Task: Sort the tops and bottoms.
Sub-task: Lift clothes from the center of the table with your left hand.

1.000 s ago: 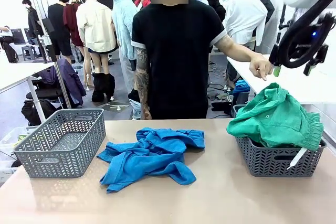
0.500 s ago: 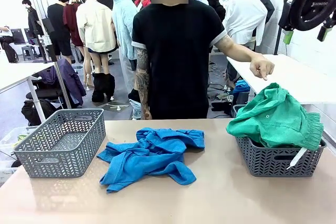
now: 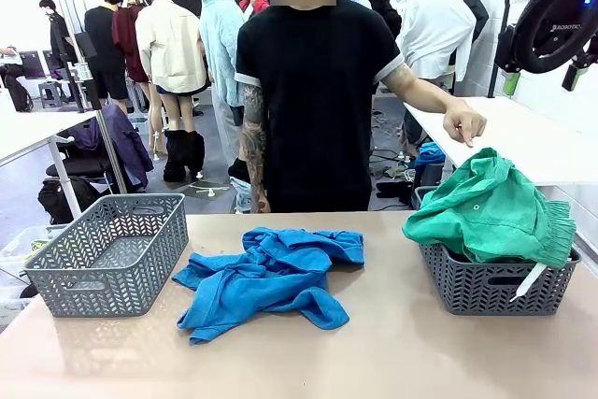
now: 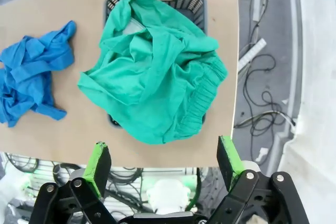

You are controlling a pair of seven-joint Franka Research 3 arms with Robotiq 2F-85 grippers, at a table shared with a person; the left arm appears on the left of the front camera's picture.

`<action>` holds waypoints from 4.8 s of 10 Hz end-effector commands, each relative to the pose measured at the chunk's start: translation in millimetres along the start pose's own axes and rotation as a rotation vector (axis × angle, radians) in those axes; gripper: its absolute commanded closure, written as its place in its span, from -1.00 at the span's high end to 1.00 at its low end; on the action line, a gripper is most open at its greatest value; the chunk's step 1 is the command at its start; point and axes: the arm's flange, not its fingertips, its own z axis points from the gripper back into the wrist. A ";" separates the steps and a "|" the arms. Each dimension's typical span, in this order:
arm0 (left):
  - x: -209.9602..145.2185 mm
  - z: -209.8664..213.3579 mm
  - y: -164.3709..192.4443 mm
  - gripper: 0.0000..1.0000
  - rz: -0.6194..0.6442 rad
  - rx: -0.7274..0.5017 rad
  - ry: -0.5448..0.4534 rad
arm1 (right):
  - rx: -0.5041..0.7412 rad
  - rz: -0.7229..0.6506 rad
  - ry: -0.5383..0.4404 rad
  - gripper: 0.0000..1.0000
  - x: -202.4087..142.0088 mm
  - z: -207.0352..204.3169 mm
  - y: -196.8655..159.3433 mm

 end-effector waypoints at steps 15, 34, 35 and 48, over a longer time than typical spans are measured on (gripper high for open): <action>-70.4 -29.8 -339.5 1.00 -1.041 -0.276 0.016 | 0.005 -0.004 -0.017 1.00 -2.0 -1.0 -0.1; -91.3 -290.0 -364.7 1.00 -1.384 -0.541 0.432 | 0.005 -0.004 -0.017 1.00 -2.0 -1.0 -0.1; -91.9 -293.2 -373.1 1.00 -1.409 -0.533 0.424 | 0.005 -0.004 -0.017 1.00 -2.0 -1.0 -0.1; -92.3 -309.6 -388.3 -1.00 -1.408 -0.608 0.507 | 0.005 -0.004 -0.017 1.00 -2.0 -1.0 -0.1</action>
